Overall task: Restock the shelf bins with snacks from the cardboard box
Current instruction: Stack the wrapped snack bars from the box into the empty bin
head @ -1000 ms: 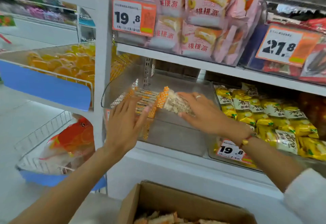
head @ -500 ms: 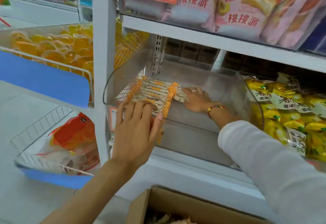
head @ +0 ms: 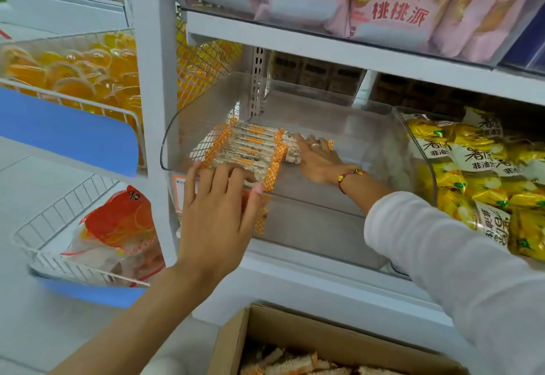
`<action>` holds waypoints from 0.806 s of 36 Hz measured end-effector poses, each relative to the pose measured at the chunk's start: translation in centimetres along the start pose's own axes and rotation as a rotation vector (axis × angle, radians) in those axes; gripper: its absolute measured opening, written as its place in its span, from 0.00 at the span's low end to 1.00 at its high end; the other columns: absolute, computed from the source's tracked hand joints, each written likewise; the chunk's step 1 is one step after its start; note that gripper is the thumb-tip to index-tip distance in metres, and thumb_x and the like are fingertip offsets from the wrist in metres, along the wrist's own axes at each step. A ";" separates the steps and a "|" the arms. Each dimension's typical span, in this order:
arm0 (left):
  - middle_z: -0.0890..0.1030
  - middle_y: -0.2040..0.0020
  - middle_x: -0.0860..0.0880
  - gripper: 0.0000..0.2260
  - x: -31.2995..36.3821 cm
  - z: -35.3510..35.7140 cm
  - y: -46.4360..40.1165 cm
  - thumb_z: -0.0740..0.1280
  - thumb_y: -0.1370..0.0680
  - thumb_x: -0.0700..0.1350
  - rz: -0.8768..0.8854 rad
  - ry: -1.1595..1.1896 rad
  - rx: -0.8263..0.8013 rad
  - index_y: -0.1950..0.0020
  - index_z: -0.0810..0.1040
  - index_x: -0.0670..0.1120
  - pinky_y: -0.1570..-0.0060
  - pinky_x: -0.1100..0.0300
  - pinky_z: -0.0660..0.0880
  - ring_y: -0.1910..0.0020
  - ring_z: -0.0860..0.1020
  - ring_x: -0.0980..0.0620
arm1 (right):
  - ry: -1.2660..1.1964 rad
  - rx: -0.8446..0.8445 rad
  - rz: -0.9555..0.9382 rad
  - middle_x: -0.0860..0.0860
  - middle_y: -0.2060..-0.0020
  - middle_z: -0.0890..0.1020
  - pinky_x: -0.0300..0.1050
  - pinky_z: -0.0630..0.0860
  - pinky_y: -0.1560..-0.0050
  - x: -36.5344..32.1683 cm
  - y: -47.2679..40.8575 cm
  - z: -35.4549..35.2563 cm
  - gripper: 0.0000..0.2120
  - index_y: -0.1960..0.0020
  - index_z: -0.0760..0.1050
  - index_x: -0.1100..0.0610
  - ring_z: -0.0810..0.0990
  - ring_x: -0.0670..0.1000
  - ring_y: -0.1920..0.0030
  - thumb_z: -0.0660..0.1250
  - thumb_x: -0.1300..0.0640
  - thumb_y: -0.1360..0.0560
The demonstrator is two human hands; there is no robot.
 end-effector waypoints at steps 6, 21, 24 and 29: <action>0.75 0.51 0.50 0.17 0.0 0.0 0.1 0.49 0.18 0.53 -0.015 0.005 -0.009 0.49 0.75 0.47 0.30 0.52 0.56 0.48 0.70 0.50 | -0.065 0.083 0.007 0.59 0.27 0.62 0.60 0.53 0.29 0.2 -0.4 -0.3 0.26 0.25 0.52 0.57 0.56 0.60 0.27 0.56 0.60 0.21; 0.75 0.51 0.50 0.16 0.0 0.0 0.0 0.50 0.18 0.53 -0.007 0.030 0.003 0.50 0.75 0.48 0.31 0.50 0.57 0.48 0.70 0.50 | 0.088 0.421 -0.163 0.55 0.45 0.78 0.47 0.72 0.50 -1.5 0.6 -3.2 0.17 0.34 0.75 0.49 0.76 0.58 0.43 0.66 0.54 0.22; 0.75 0.52 0.51 0.17 -0.1 -0.1 0.1 0.50 0.18 0.53 -0.006 0.027 -0.004 0.50 0.75 0.48 0.31 0.50 0.58 0.49 0.70 0.50 | 0.078 0.432 -0.169 0.54 0.45 0.80 0.46 0.72 0.51 -1.6 1.1 -3.6 0.16 0.35 0.76 0.50 0.77 0.57 0.43 0.67 0.54 0.23; 0.75 0.53 0.52 0.15 0.0 -0.3 0.1 0.51 0.18 0.53 0.006 0.033 0.004 0.51 0.75 0.49 0.31 0.50 0.58 0.50 0.71 0.51 | -0.030 0.351 -0.158 0.54 0.44 0.81 0.45 0.72 0.50 -0.9 1.5 -3.9 0.16 0.38 0.78 0.52 0.78 0.57 0.44 0.70 0.57 0.26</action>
Point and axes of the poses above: each hand's wrist, its own y-axis away from the middle knuckle, its own z-axis out of the palm, x = y × z, the point moved 6 cm from there along -y, towards the middle knuckle
